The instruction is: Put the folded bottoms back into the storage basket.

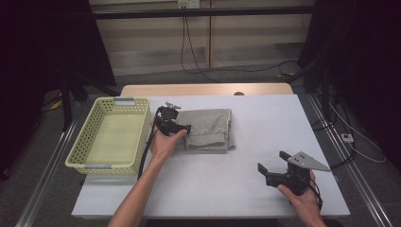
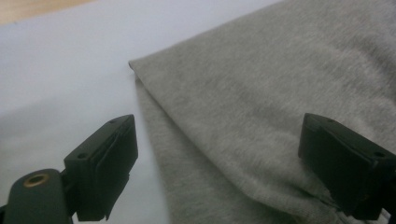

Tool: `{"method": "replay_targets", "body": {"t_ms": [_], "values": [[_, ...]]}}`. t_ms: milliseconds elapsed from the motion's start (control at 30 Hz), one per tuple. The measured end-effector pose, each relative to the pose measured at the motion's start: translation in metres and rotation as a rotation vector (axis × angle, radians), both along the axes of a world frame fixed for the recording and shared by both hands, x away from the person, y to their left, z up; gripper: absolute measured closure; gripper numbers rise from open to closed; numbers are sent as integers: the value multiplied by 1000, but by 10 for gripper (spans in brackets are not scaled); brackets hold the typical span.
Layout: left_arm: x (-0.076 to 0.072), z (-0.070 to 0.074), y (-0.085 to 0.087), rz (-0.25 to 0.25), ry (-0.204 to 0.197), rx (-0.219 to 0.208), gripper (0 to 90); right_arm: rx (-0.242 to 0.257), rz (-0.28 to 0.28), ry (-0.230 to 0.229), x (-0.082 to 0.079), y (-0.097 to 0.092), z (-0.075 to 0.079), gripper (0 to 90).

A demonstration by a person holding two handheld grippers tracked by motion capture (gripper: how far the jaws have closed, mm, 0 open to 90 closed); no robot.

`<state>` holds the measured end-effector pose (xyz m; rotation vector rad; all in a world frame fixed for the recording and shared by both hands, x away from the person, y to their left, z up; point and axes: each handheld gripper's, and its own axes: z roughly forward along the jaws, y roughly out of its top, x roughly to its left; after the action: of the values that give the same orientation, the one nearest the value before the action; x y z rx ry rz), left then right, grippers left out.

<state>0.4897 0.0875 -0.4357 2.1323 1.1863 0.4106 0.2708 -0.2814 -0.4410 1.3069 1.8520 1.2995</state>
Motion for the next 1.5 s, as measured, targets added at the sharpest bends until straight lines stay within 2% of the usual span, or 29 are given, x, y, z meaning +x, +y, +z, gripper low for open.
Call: {"method": "replay_targets", "body": {"t_ms": [67, 133, 167, 267, 467, 600, 700, 833, 933, 1133, 1233, 1300, 1333, 1400, 1433, 1500], "values": [[-1, -1, -1, -5, 10, 12, 129, 0, 0, -1, 0, 0, 0, 45], [-2, -4, -4, -9, 8, 60, 133, 0, 0, -1, 0, 0, 0, 45], [-1, -4, -4, 7, 9, 71, 133, 1, 2, 2, 0, 0, 0, 45], [2, -7, -1, 34, 33, 66, 138, 0, 3, 1, 0, 1, 0, 45], [5, -12, 1, 33, 67, 73, 129, 1, 5, 4, 0, 0, 0, 45], [5, -14, -2, 37, 52, 95, 117, 1, 6, 4, 0, 1, 0, 45], [5, -14, -2, 35, 57, 106, 111, 0, 6, 5, 0, 1, 0, 45], [8, -16, 0, 35, 65, 83, 109, -1, 8, 4, 1, 1, -1, 46], [12, -21, 4, 63, 94, 10, 96, -5, 5, 5, 1, 2, -1, 46], [16, -20, 5, 81, 99, 0, 125, -1, 2, 9, 1, 1, -1, 46], [15, -20, 4, 92, 96, 5, 165, -4, 6, 7, 1, 2, -1, 46], [13, -18, 2, 68, 105, 4, 233, -4, 8, 10, 1, 2, -1, 46], [12, -17, 1, 60, 110, -1, 233, -4, 8, 10, 1, 2, -1, 46], [11, -16, 0, 45, 120, -8, 356, 2, 7, 16, 2, 2, -1, 46], [11, -15, 0, 46, 127, -12, 356, 2, 7, 16, 2, 2, -1, 46], [10, -14, 0, 34, 131, -13, 428, 1, 7, 15, 1, 2, -1, 46]]}}
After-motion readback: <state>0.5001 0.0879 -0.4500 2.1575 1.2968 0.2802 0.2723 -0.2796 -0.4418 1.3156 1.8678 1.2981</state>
